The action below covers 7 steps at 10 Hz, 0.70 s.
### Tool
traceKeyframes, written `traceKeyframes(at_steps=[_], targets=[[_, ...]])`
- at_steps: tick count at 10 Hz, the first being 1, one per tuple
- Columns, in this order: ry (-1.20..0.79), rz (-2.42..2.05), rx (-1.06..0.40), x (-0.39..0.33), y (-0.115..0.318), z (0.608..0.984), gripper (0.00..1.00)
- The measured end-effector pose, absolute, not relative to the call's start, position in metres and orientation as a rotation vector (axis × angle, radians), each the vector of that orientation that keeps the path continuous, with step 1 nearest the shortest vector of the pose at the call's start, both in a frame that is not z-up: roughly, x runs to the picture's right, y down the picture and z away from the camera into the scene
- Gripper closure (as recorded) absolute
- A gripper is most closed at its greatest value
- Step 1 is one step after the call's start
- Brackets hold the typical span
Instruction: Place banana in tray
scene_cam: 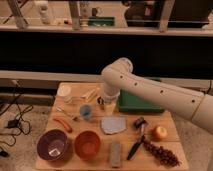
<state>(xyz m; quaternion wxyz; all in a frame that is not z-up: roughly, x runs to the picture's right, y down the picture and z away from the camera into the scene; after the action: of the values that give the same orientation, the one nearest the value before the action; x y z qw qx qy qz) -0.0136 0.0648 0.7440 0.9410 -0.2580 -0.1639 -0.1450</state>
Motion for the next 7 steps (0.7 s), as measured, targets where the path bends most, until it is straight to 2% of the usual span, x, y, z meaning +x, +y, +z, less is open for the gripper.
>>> traceKeyframes(at_steps=[7], targets=[[-0.336, -0.214, -0.554, -0.043, 0.033, 0.8, 0.2]])
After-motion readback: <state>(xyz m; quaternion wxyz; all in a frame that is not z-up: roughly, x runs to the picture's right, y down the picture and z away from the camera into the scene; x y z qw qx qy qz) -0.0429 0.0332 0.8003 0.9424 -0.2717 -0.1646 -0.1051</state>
